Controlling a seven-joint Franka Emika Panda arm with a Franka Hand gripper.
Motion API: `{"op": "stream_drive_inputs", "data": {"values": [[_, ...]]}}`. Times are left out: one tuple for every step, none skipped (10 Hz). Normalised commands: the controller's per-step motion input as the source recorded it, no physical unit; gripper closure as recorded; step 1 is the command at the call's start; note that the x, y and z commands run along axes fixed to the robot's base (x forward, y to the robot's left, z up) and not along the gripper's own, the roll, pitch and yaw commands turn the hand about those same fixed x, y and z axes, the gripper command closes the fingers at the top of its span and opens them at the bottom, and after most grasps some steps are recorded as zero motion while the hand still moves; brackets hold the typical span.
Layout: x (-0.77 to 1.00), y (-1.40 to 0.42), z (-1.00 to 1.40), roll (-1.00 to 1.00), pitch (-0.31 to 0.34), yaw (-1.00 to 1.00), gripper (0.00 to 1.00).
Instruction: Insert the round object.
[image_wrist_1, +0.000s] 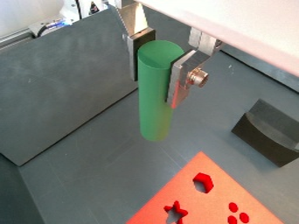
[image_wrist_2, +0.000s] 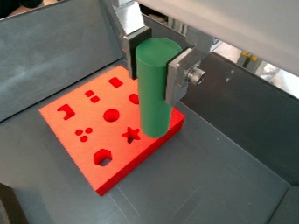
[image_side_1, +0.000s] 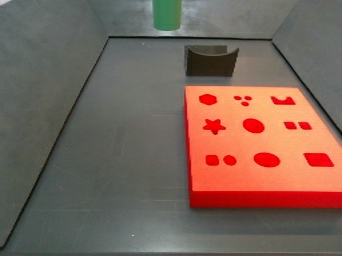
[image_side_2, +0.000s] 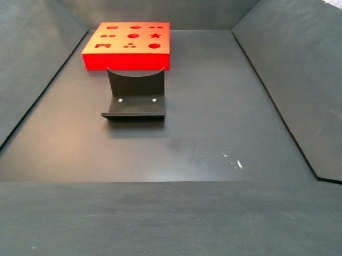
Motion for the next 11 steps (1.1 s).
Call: {"op": "stream_drive_inputs", "data": {"values": [[-0.06,-0.19,0.00,0.11,-0.071,0.01,1.00],[0.42,-0.27,0.00,0.10,-0.149,-0.02,1.00],[0.89,-0.37,-0.05,0.09,-0.189,-0.11,1.00],[0.91,-0.40,-0.12,0.12,-0.256,-0.04,1.00],[0.94,-0.38,-0.15,0.14,-0.253,-0.02,1.00],[1.00,-0.28,-0.05,0.17,-0.204,-0.01,1.00],[1.00,-0.14,0.00,0.20,-0.166,-0.01,1.00],[1.00,-0.09,0.00,0.20,-0.147,-0.02,1.00],[1.00,0.00,-0.11,0.04,-0.170,0.00,1.00],[0.99,0.00,-0.04,0.00,-0.243,0.00,1.00],[0.99,0.00,0.00,0.00,-0.234,0.00,1.00]]}}
